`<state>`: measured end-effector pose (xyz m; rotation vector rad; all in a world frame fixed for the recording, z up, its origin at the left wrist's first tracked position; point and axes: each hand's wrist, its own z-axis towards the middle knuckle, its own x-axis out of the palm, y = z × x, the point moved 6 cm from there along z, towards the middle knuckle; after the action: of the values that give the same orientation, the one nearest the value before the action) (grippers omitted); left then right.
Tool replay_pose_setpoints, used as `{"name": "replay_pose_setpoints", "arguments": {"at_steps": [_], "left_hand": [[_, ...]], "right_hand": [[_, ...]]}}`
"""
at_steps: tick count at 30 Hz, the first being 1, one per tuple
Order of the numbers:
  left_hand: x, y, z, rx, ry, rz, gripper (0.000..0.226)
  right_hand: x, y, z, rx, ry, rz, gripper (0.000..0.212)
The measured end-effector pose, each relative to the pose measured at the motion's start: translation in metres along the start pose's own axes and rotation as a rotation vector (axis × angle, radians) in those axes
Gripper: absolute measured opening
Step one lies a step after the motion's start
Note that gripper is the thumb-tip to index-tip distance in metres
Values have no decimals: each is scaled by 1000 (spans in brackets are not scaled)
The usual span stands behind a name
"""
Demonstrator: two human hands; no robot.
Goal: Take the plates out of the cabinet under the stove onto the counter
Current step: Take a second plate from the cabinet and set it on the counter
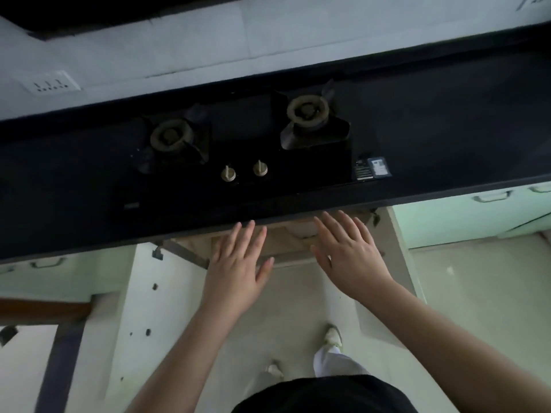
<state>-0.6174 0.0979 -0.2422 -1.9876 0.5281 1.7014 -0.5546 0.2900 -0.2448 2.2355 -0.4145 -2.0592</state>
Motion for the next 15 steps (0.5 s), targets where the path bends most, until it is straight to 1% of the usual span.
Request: {"name": "replay_pose_setpoints", "arguments": {"at_steps": [8, 15], "left_hand": [[29, 28, -18, -59, 38, -24, 69], [64, 40, -23, -17, 51, -62, 64]], "right_hand": [[31, 8, 6, -6, 34, -17, 60], [67, 37, -4, 13, 56, -9, 61]]}}
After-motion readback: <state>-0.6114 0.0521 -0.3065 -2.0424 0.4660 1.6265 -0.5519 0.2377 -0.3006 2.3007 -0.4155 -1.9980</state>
